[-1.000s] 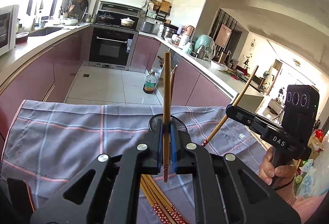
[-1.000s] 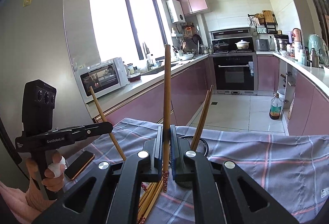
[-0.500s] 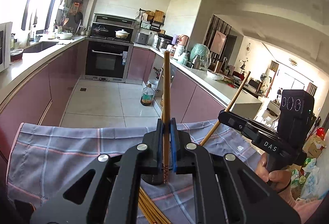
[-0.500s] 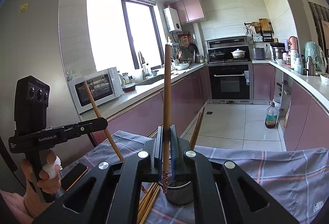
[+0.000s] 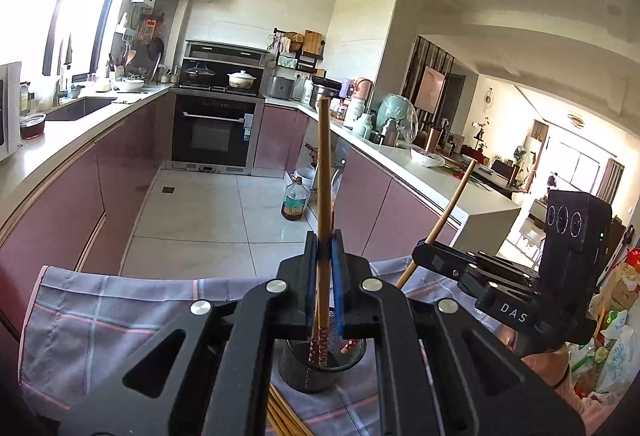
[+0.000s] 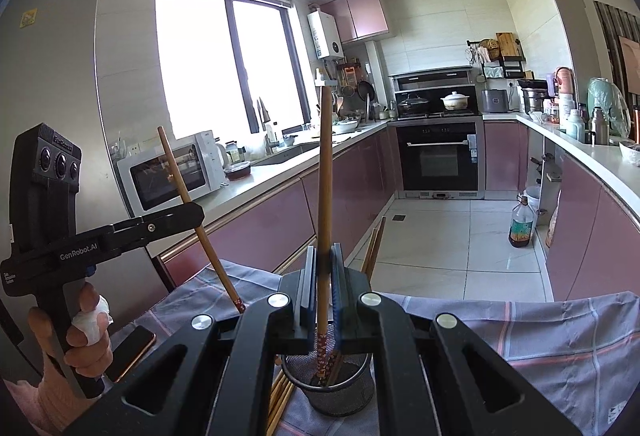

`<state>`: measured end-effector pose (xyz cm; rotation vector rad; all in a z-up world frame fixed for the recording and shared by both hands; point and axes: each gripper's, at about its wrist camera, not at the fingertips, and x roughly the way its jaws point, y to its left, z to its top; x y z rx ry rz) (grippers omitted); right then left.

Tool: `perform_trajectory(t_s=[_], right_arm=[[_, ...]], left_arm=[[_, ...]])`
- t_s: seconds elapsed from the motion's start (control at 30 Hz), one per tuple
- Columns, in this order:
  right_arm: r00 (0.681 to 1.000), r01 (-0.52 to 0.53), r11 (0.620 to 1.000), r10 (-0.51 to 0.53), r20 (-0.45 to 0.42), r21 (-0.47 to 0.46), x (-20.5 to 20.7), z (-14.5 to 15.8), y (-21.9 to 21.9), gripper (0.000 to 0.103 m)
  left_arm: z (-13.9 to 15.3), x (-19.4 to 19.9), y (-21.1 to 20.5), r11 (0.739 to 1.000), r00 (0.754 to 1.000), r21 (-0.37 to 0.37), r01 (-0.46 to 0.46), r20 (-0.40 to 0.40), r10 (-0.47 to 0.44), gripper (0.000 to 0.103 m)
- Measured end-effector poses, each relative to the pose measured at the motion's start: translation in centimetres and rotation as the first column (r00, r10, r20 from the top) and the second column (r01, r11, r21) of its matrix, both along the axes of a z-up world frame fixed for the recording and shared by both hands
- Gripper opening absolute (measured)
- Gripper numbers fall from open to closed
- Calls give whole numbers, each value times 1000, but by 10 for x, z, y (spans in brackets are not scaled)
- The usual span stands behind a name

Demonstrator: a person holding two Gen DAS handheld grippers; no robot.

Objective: Organize utensils
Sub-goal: 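Raise the left tool's chopstick upright over the mesh cup while the right tool carries its own, then drop the left tool's chopstick into the mesh cup and open while the right tool releases its own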

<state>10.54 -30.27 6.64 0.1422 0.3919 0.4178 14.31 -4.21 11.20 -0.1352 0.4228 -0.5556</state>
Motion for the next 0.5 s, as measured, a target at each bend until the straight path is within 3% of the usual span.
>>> perform_trajectory(t_s=[0.5], right_arm=[[989,-29,998,22,-147,-47,26,-31,7,5]], left_arm=[[-51,45,-26,991,988,126,35,-151,-15,7]])
